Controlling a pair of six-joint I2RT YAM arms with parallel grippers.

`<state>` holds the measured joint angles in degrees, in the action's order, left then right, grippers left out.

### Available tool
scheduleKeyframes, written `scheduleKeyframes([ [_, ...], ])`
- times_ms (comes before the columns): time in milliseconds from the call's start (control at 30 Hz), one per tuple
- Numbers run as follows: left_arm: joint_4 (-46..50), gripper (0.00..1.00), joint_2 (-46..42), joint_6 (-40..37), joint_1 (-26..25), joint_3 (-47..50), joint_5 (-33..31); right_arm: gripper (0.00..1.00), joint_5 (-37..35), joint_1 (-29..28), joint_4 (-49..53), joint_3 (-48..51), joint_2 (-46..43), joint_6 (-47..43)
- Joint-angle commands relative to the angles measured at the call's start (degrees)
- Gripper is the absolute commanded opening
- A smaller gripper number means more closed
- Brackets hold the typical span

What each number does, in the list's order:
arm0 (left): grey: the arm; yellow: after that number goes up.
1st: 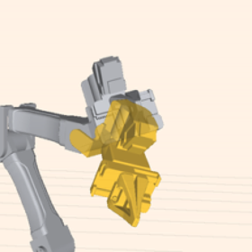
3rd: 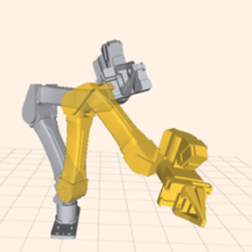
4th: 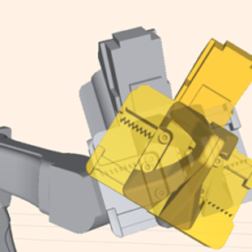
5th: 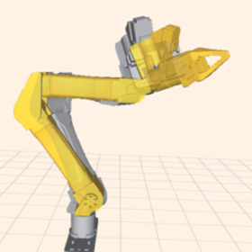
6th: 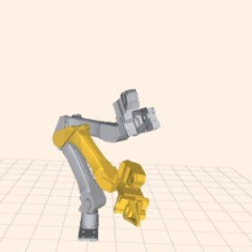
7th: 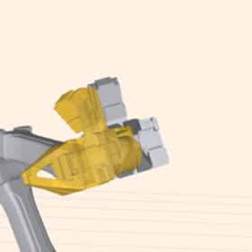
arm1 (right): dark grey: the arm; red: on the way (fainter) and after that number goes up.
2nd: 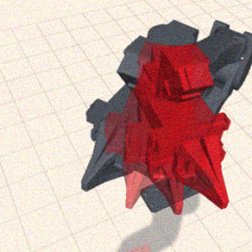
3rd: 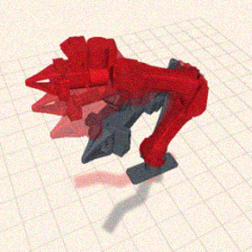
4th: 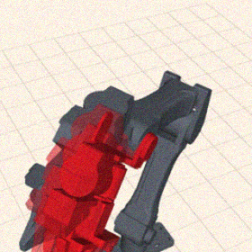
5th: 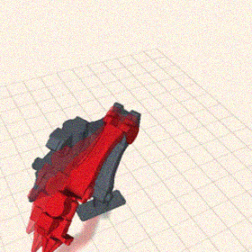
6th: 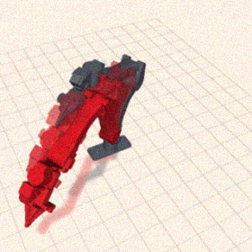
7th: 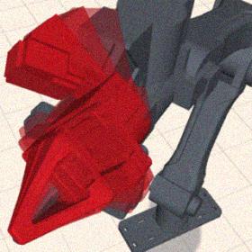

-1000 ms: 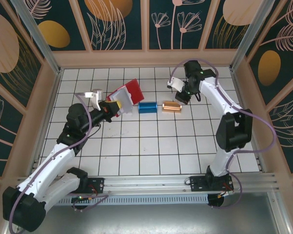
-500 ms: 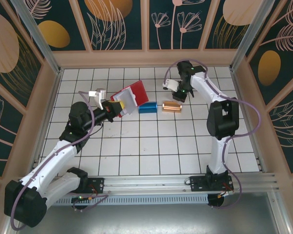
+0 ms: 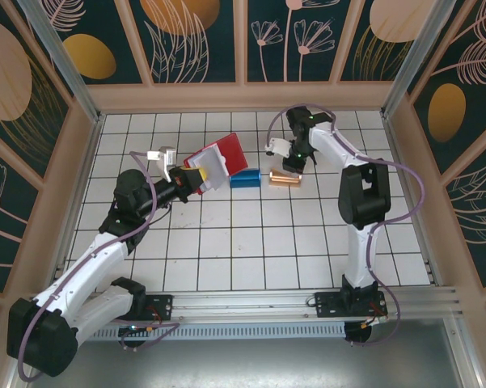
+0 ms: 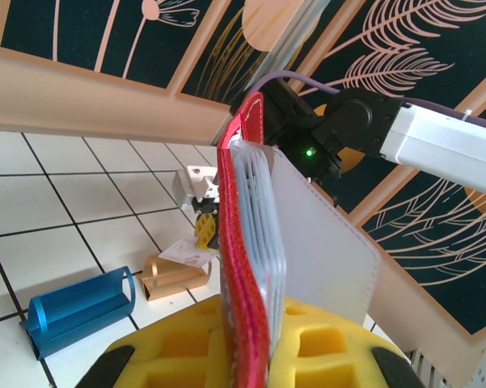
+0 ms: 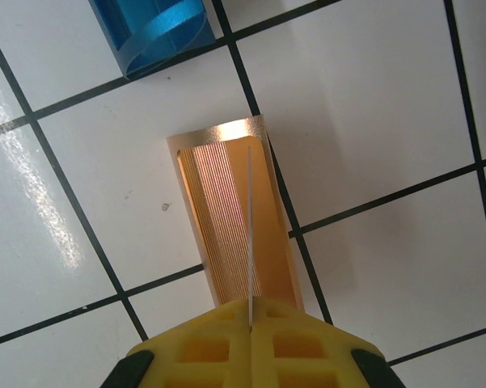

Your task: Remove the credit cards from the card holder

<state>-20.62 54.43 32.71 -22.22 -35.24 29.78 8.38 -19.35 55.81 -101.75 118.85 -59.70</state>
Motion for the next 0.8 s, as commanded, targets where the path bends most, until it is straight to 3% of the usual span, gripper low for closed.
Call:
scheduleKeyframes([
  [0,-3.2,0.00,-0.9,0.8,0.2,0.6,1.2,0.00,-1.5,-0.6,0.0,1.5,1.2,-0.8],
  [267,-3.2,0.00,-1.5,0.8,0.3,1.3,1.3,0.00,-3.1,-1.8,-1.0,3.4,1.6,-1.0],
  [433,-3.3,0.00,-1.5,0.6,0.2,1.3,1.3,0.22,-4.3,-2.1,-1.9,3.0,1.2,-0.9],
  [767,-3.6,0.00,-1.3,0.8,0.2,1.2,1.4,0.28,-10.3,-2.1,-5.3,2.9,0.1,-0.2],
])
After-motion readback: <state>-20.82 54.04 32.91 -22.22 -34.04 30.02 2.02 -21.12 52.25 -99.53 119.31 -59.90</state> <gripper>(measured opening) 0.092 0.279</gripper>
